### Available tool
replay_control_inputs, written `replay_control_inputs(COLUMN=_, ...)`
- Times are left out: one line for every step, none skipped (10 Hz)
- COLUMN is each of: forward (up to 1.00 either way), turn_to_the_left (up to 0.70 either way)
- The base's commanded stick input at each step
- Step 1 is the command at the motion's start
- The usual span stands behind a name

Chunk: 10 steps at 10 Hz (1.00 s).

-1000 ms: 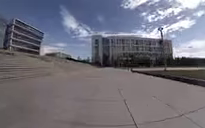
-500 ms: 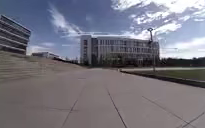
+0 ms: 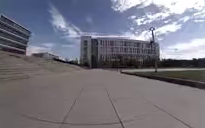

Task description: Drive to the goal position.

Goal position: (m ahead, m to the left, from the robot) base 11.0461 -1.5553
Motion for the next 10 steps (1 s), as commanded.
replay_control_inputs(forward=0.70, turn_to_the_left=0.00)
replay_control_inputs(forward=0.70, turn_to_the_left=0.00)
replay_control_inputs(forward=0.70, turn_to_the_left=0.00)
replay_control_inputs(forward=0.70, turn_to_the_left=0.00)
replay_control_inputs(forward=0.70, turn_to_the_left=0.00)
replay_control_inputs(forward=0.70, turn_to_the_left=0.00)
replay_control_inputs(forward=0.70, turn_to_the_left=0.00)
replay_control_inputs(forward=0.70, turn_to_the_left=0.00)
replay_control_inputs(forward=0.70, turn_to_the_left=0.00)
replay_control_inputs(forward=0.70, turn_to_the_left=0.00)
